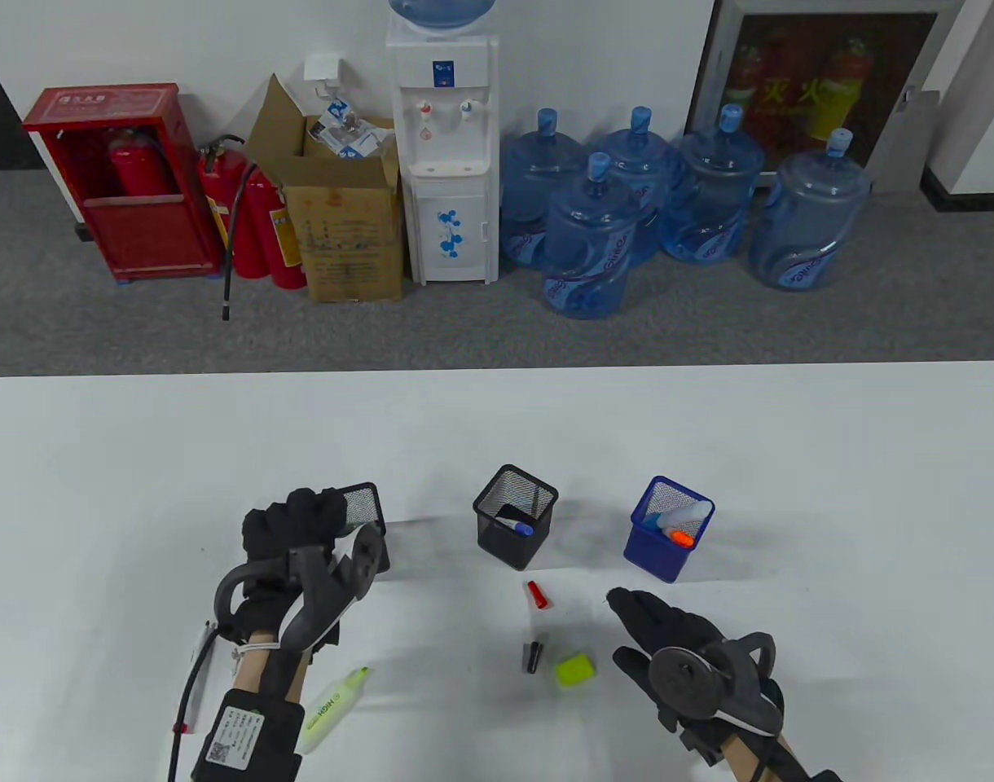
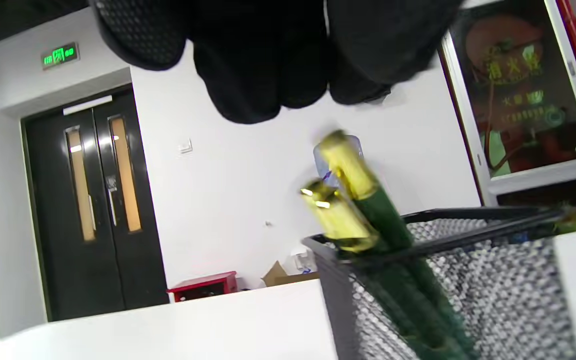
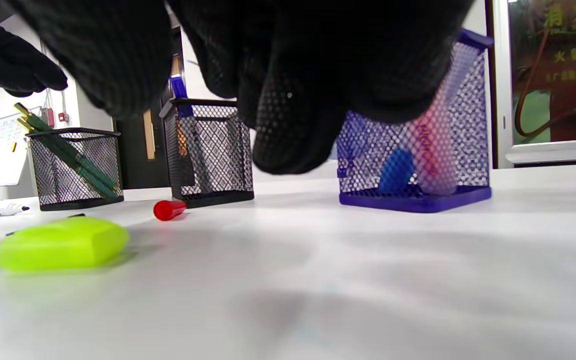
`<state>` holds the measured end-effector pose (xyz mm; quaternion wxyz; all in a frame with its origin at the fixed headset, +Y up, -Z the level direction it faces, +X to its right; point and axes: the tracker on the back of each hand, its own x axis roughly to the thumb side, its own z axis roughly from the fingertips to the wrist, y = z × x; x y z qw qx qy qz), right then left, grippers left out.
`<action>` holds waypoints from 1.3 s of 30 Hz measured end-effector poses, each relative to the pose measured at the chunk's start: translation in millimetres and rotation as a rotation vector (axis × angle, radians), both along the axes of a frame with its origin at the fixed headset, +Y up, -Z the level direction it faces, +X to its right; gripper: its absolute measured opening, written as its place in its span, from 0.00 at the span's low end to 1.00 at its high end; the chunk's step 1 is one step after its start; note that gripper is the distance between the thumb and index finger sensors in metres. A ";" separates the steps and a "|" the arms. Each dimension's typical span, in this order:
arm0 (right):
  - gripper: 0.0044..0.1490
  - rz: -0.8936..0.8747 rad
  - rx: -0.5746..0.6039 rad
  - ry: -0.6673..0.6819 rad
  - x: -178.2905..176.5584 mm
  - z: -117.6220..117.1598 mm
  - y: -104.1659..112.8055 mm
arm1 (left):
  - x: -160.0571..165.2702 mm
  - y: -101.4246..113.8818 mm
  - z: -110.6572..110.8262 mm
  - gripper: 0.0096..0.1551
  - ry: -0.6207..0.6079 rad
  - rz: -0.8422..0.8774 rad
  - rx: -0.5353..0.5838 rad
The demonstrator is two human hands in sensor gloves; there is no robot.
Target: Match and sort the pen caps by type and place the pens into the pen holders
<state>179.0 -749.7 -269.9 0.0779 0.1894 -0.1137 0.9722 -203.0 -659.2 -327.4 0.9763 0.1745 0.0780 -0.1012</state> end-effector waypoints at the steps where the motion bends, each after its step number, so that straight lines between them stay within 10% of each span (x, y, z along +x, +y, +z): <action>1: 0.46 0.002 -0.004 -0.005 0.9 -0.2 -1.1 | 0.0 -0.1 2.6 0.34 -0.002 0.024 0.014; 12: 0.43 0.072 0.030 -0.040 5.6 -0.9 -1.7 | 13.8 -34.9 72.0 0.29 -0.189 0.243 0.030; 29: 0.42 0.236 0.080 -0.079 6.3 1.1 1.2 | -5.2 -79.5 54.8 0.56 -0.086 -0.028 -0.604; 39: 0.41 0.296 0.115 -0.115 5.2 0.5 -0.1 | -4.7 -90.6 52.2 0.55 -0.052 -0.099 -0.655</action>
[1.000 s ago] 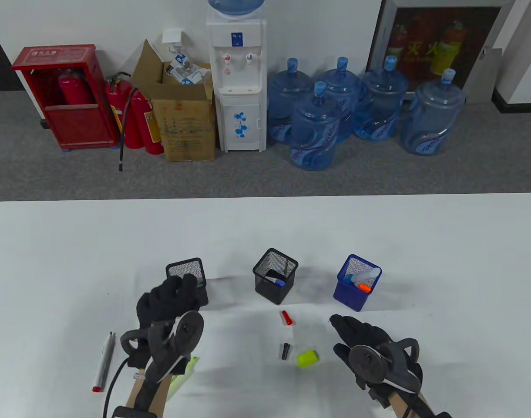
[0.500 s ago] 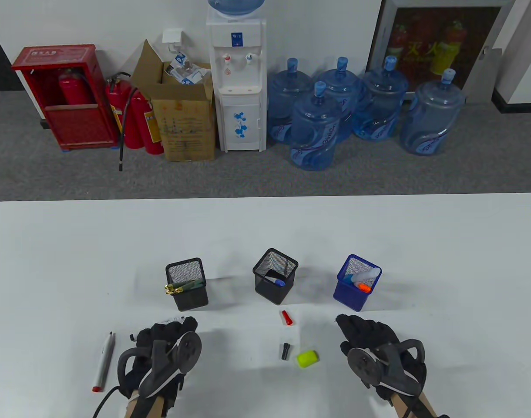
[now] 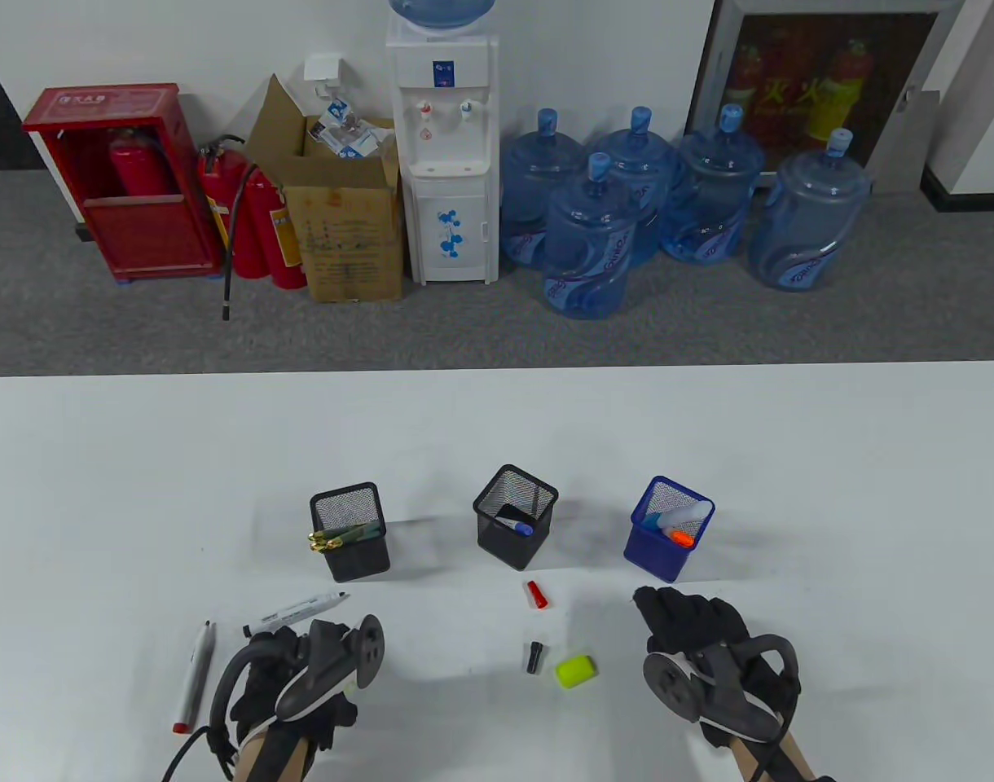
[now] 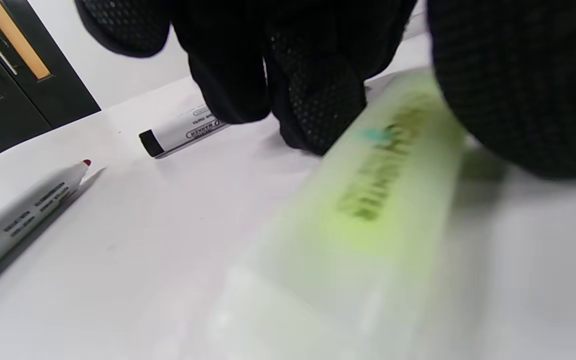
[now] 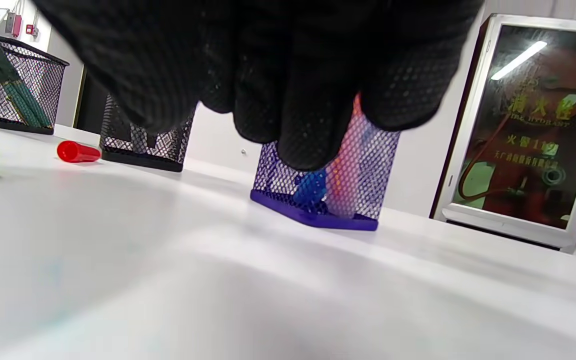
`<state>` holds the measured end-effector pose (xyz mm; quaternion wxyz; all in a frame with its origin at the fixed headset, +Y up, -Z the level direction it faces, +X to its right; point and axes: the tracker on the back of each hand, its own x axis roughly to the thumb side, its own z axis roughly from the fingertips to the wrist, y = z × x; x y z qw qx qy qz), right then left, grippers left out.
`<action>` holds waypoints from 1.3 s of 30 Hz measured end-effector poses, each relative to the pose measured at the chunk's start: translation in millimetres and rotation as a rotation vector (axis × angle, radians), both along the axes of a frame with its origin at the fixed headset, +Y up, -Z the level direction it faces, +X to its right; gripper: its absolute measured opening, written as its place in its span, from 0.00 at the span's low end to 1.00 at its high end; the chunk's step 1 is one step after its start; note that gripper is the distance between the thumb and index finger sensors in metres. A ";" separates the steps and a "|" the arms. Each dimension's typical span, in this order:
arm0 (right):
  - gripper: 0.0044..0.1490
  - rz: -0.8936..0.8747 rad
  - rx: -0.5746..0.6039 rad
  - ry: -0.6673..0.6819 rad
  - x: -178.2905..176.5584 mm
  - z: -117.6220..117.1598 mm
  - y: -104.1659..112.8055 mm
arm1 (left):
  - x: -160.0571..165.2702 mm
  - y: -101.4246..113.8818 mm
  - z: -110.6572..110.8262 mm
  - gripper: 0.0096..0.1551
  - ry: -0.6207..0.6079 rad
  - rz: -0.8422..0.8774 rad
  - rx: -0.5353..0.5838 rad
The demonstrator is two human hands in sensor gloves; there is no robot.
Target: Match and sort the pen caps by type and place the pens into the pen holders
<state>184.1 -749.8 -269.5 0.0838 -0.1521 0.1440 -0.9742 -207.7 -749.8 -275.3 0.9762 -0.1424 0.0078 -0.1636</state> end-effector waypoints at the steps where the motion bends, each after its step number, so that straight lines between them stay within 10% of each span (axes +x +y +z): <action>1: 0.40 0.004 0.001 0.000 0.3 0.0 -0.1 | 0.8 0.2 -0.6 0.54 -0.002 0.020 -0.006; 10: 0.40 0.009 -0.015 0.013 -2.6 1.1 0.1 | 13.6 8.2 -0.6 0.41 -0.071 0.100 0.072; 17: 0.40 0.017 -0.018 0.031 -6.3 2.0 -0.3 | 67.3 53.8 1.3 0.35 -0.203 0.213 0.255; 39: 0.46 0.119 -0.153 0.223 -81.6 3.9 15.5 | 78.3 22.1 19.8 0.44 -0.390 0.320 0.375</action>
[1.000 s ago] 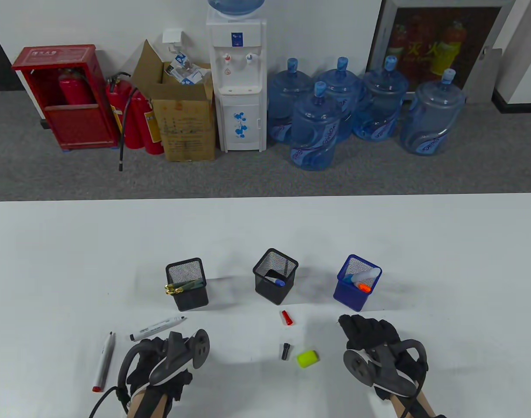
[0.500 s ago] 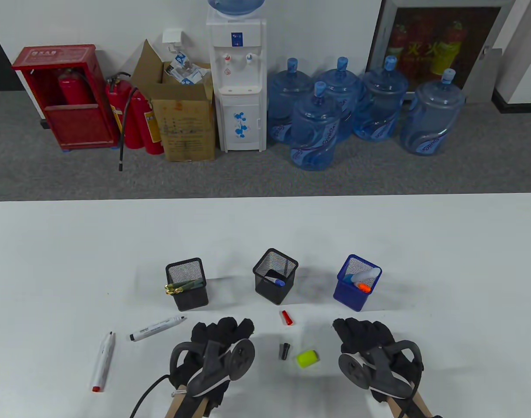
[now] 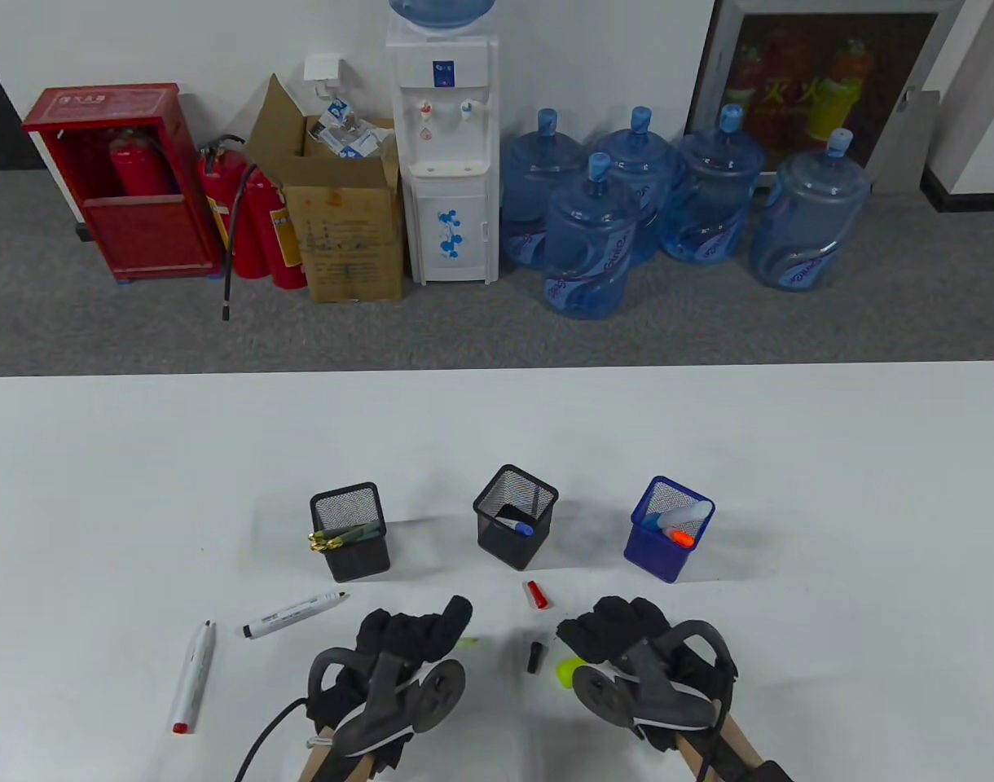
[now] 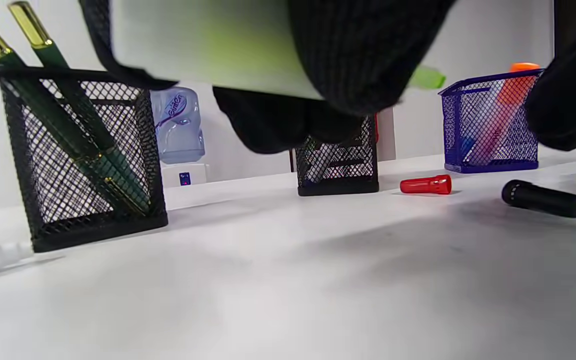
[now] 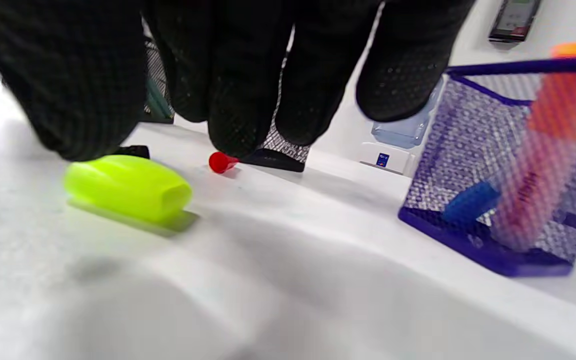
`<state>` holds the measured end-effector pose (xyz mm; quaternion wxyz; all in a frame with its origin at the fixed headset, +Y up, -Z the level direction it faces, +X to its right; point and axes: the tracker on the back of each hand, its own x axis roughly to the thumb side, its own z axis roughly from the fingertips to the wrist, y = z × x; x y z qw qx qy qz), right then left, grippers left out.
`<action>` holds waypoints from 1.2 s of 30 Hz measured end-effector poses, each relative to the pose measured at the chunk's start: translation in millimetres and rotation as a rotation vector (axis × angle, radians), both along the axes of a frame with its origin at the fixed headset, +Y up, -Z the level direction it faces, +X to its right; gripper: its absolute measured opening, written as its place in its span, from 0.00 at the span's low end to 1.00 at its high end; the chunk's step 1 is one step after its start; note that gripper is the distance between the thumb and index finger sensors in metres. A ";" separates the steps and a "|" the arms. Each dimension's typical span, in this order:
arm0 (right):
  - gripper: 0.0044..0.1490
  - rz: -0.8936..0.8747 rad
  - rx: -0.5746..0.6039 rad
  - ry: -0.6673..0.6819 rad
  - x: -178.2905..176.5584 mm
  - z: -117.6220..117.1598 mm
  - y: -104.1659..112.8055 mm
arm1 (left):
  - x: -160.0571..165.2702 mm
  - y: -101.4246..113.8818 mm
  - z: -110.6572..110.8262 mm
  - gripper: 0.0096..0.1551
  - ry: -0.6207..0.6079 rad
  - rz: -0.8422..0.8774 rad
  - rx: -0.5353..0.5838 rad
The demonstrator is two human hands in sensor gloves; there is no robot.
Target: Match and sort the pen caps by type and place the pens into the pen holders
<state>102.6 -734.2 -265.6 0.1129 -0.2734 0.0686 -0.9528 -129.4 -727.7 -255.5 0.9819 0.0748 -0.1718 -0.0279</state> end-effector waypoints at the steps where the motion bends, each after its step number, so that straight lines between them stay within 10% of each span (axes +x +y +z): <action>1: 0.46 0.018 -0.001 0.004 -4.1 -0.6 -0.7 | -0.7 0.2 -0.2 0.45 0.005 0.008 -0.008; 17: 0.39 0.134 -0.005 0.000 -22.2 2.5 -20.6 | -1.0 -7.8 -1.4 0.38 0.022 0.059 -0.099; 26: 0.38 -0.276 0.045 -0.064 -14.3 3.6 17.5 | 7.1 2.0 4.1 0.33 -0.012 0.198 -0.010; 36: 0.38 -0.243 0.031 0.000 -30.3 15.8 -2.3 | 21.9 -1.6 10.8 0.43 -0.042 0.178 0.046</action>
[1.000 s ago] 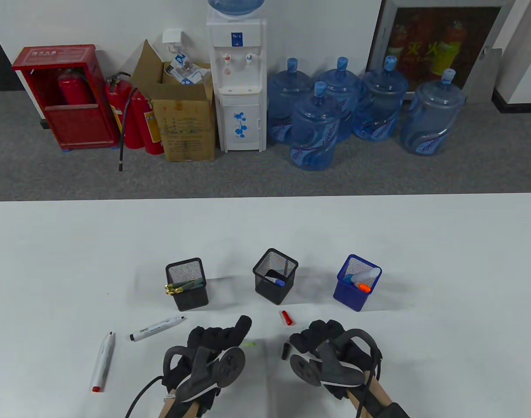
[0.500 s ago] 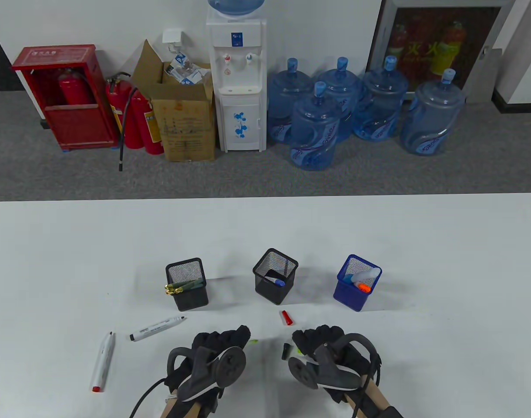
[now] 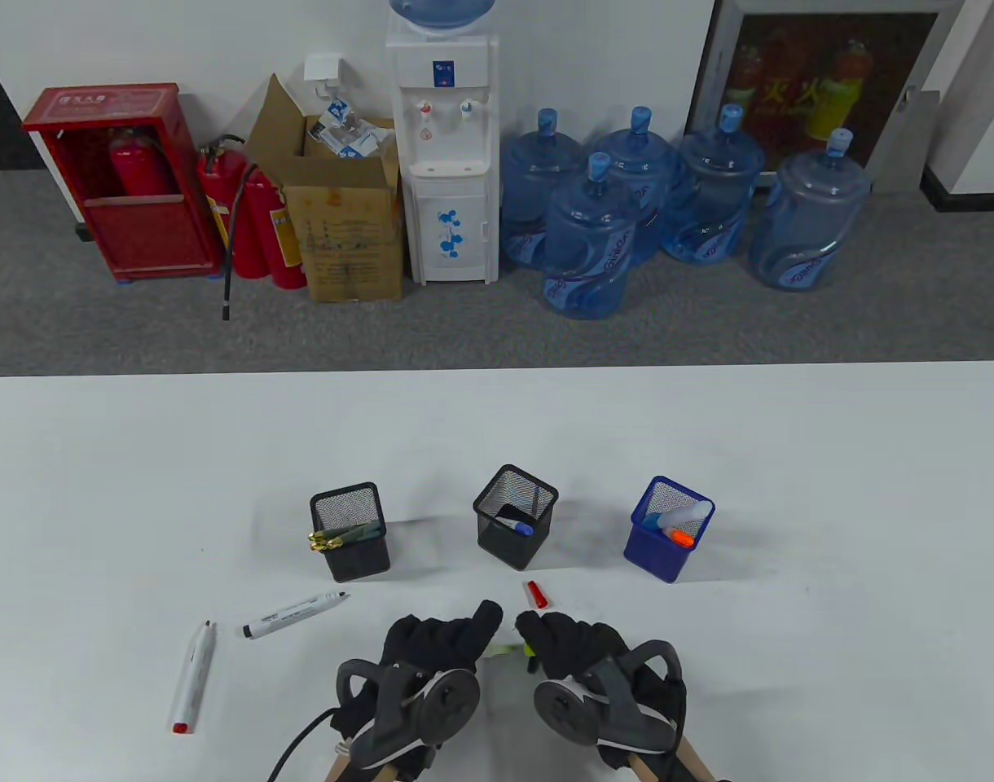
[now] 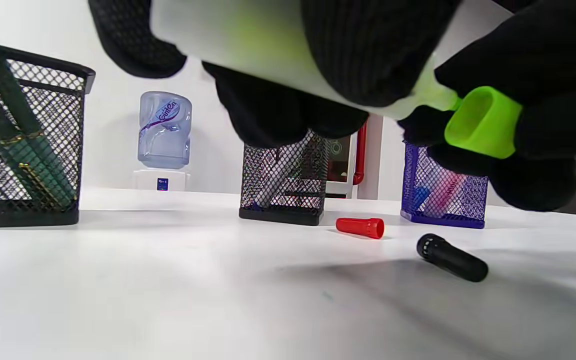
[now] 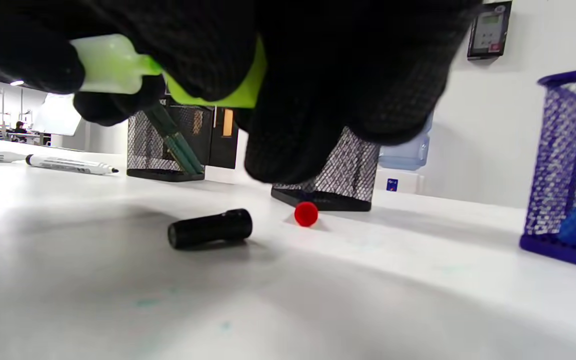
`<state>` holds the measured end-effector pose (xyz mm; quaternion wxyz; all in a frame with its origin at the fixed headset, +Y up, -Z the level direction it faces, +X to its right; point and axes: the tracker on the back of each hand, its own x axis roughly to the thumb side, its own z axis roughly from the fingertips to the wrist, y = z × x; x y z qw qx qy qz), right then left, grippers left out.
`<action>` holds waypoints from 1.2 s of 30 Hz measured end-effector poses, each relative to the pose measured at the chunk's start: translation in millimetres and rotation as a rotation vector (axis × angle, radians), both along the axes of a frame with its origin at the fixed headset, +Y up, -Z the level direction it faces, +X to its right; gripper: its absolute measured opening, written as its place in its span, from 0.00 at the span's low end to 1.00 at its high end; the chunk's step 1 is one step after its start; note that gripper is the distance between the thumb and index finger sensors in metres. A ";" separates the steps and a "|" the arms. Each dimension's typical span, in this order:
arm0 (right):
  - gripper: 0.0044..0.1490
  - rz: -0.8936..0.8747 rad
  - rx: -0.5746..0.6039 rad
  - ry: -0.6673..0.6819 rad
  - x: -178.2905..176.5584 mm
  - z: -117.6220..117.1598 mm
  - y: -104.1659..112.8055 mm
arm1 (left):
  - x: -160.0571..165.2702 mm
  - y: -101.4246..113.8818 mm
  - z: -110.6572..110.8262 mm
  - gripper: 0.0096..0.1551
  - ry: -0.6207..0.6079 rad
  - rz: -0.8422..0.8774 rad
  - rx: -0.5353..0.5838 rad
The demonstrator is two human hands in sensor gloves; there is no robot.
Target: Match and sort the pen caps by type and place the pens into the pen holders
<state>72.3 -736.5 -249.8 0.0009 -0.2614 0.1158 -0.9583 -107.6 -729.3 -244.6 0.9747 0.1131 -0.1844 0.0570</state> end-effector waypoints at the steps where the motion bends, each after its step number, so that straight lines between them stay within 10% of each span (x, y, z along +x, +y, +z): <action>1: 0.38 -0.013 0.005 -0.001 0.1 0.0 -0.3 | 2.0 0.4 0.2 0.43 -0.006 0.005 0.009; 23: 0.35 -0.332 -0.037 0.015 4.6 5.8 14.0 | 28.2 12.6 10.2 0.45 -0.096 0.188 0.027; 36: 0.37 -0.216 0.002 0.037 8.8 5.6 -0.6 | 19.3 -5.7 5.1 0.46 -0.093 0.079 -0.030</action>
